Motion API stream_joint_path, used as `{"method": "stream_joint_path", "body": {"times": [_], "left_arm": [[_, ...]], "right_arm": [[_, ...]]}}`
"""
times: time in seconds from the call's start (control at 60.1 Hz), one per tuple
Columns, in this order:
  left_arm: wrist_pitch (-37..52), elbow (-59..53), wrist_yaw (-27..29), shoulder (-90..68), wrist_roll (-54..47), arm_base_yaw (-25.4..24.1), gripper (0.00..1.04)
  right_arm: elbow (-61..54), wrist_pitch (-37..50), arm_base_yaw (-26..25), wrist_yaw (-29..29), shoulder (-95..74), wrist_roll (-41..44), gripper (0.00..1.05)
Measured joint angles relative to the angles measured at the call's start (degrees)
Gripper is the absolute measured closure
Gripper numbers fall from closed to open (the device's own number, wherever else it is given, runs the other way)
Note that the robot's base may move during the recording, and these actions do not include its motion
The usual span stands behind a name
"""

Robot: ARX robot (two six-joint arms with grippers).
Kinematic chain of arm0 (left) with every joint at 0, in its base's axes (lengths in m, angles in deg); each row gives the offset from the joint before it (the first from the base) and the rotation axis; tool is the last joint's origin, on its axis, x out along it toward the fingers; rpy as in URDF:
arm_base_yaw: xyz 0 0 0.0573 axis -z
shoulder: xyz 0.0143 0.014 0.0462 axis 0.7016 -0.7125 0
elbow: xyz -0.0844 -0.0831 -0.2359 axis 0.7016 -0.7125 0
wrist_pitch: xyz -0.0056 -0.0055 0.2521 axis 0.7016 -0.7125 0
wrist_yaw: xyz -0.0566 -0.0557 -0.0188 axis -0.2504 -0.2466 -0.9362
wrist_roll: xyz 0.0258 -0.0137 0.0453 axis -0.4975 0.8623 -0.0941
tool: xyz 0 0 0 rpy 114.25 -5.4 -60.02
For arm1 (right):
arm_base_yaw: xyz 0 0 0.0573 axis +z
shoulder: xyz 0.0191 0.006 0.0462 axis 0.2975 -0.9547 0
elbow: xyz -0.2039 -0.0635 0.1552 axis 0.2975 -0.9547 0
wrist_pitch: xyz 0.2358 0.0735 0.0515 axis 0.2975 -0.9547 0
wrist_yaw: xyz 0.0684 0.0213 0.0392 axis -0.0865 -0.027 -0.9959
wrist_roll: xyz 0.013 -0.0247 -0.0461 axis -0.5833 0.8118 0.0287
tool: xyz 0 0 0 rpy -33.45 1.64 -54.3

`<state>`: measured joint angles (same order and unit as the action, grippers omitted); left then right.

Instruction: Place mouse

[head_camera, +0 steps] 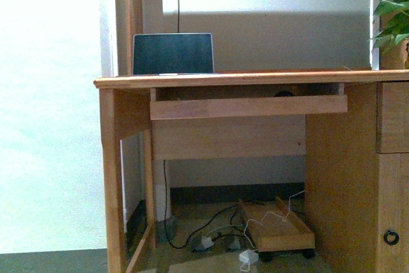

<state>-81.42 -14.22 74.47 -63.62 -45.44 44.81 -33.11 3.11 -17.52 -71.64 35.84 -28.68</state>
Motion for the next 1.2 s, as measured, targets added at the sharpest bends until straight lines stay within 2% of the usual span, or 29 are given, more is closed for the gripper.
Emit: {"method": "stream_joint_path", "body": {"times": [1.199], "left_arm": [[0.0,0.0,0.0,0.0,0.0,0.0,0.08]], "right_arm": [[0.0,0.0,0.0,0.0,0.0,0.0,0.07]]}}
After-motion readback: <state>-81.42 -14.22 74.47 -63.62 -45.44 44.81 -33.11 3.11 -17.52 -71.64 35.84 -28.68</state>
